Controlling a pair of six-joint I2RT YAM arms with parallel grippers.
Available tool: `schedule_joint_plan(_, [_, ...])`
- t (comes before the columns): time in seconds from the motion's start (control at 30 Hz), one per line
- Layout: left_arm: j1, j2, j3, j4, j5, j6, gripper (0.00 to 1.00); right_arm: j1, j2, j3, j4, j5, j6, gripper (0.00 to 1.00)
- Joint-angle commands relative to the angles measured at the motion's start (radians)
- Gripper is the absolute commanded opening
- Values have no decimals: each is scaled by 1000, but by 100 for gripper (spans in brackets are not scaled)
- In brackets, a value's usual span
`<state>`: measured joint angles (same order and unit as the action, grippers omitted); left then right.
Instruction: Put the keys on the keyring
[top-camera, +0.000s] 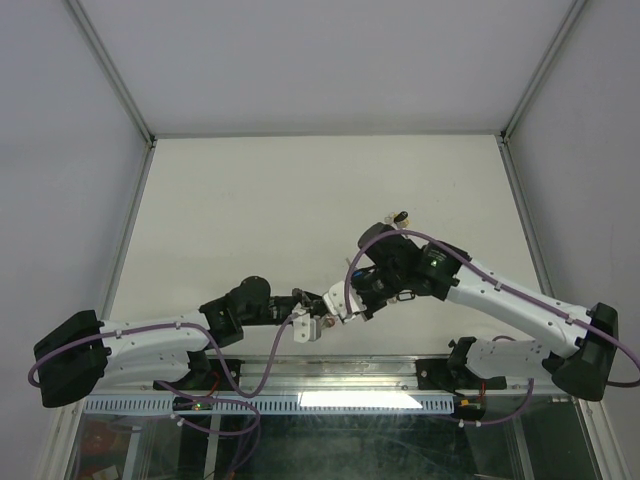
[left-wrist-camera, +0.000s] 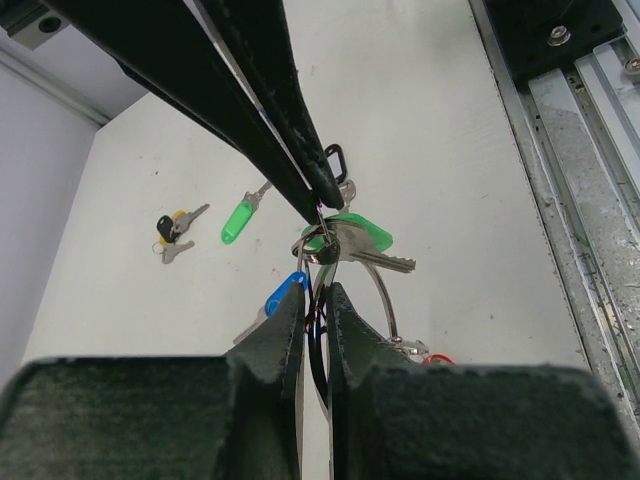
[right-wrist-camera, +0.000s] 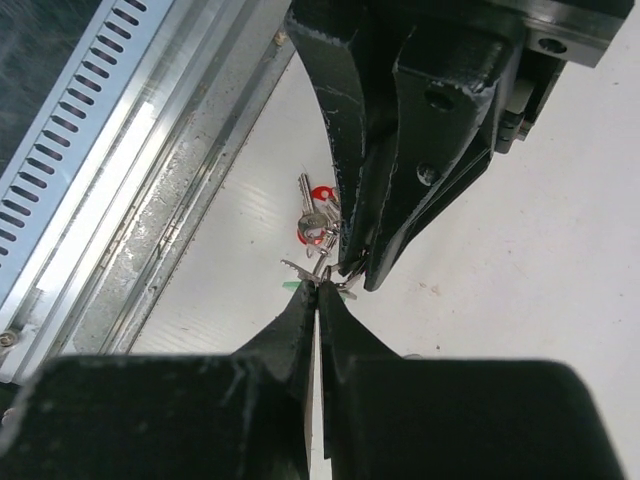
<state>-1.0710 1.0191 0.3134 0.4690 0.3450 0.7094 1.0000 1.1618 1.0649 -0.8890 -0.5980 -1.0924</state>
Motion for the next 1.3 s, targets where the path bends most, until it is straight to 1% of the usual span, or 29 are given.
schedule_joint_plan(0.0, [34,6,41,18,-61,-21,0,37,-33,-19,47,11,51,0])
schedule_joint_plan(0.17, [36,3,40,19,-62,-21,0,59,-24,-27,56,62,57,0])
schedule_joint_plan(0.23, [37,3,39,19,-63,-22,0,63,-25,-32,58,78,60,2])
schedule_joint_plan(0.5, [37,5,39,17,-77,-22,0,65,-61,-44,83,80,82,16])
schedule_joint_plan(0.6, [37,6,39,18,-78,-21,0,65,-77,-50,92,79,97,20])
schedule_joint_plan(0.63, [37,7,39,19,-79,-22,0,65,-83,-52,97,77,104,22])
schedule_joint_plan(0.67, [37,7,39,19,-81,-21,0,65,-88,-57,104,79,113,26])
schedule_joint_plan(0.73, [37,6,39,20,-84,-20,0,65,-100,-67,131,97,168,28])
schedule_joint_plan(0.8, [37,3,35,26,-93,-21,0,65,-115,-92,215,143,293,28])
schedule_joint_plan(0.97, [37,-5,23,57,-142,-38,0,64,-192,-178,413,266,677,26])
schedule_joint_plan(1.07, [37,-4,18,75,-167,-48,0,64,-254,-243,539,403,940,27])
schedule_joint_plan(1.13, [37,-2,17,79,-176,-51,0,64,-281,-265,567,474,1080,29])
schedule_joint_plan(1.27, [37,2,18,85,-199,-56,0,63,-313,-272,555,573,1307,38])
